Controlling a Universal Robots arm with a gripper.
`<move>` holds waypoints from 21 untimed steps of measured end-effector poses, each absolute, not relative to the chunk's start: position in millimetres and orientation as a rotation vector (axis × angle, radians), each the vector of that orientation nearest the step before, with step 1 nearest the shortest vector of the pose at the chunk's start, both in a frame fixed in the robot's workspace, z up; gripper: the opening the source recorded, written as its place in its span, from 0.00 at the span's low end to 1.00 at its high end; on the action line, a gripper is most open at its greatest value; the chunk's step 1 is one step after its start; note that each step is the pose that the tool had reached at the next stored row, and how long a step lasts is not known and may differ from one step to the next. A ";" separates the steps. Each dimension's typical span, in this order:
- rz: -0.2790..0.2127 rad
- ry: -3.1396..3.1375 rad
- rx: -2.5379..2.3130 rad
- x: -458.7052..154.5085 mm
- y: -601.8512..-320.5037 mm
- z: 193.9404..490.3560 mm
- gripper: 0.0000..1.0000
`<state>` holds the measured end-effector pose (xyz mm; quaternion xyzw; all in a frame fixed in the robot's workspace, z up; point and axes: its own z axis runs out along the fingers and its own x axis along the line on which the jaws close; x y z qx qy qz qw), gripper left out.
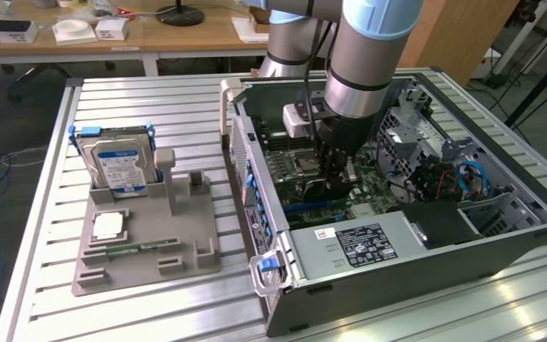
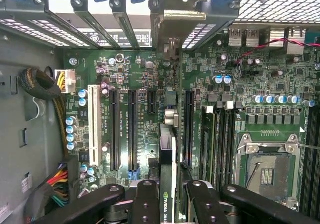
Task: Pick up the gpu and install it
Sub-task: 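Insert the gpu into the slot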
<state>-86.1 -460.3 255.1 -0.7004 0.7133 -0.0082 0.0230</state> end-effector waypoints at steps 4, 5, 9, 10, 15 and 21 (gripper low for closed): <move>-0.027 2.208 -2.168 -88.0 -460.3 253.0 0.26; -0.027 2.208 -2.168 -88.3 -460.3 252.6 0.26; -0.027 2.208 -2.168 -89.2 -460.3 252.0 0.26; -0.027 2.208 -2.168 -89.4 -460.3 251.8 0.26; -0.027 2.208 -2.168 -89.9 -460.3 250.0 0.26; -0.027 2.208 -2.168 -90.5 -460.3 247.8 0.26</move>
